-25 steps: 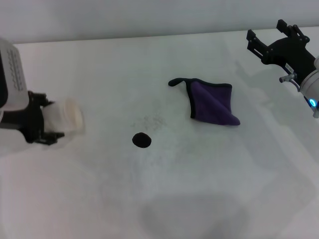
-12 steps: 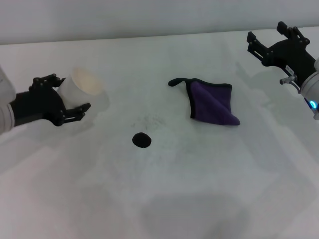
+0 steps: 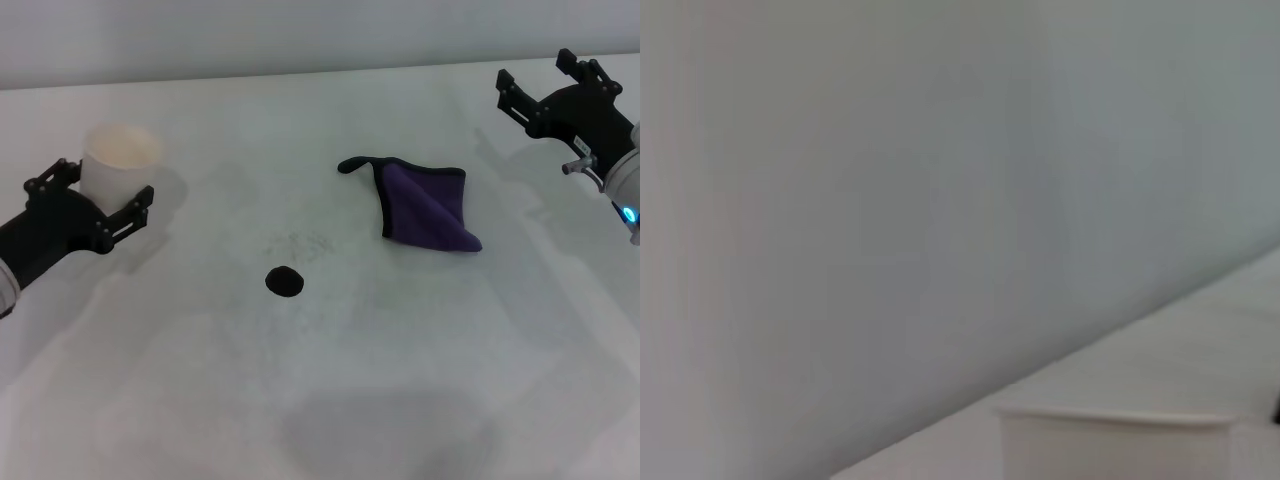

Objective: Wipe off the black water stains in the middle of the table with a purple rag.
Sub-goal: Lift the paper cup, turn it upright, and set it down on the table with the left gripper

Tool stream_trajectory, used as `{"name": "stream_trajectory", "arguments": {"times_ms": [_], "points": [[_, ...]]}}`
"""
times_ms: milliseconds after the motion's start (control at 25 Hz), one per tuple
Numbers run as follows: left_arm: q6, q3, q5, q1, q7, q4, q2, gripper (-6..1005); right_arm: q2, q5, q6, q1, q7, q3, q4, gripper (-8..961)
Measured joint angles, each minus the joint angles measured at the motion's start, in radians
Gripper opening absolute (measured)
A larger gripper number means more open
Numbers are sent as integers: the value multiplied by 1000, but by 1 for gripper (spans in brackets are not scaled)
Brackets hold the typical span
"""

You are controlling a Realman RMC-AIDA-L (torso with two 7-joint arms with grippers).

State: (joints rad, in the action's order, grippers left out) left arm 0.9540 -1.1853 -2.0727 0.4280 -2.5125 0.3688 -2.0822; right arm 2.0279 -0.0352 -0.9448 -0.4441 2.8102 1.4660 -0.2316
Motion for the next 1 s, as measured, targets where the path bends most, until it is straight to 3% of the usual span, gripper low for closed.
{"name": "stream_trajectory", "arguments": {"times_ms": [320,1000], "points": [[4,0,-255,54,-94,-199,-9,787,0,6,0,-3,0,-1,0,873],[-5,5,-286,45,-97,-256,-16,788,0,9,0,-8,1,-3,0,873]]}}
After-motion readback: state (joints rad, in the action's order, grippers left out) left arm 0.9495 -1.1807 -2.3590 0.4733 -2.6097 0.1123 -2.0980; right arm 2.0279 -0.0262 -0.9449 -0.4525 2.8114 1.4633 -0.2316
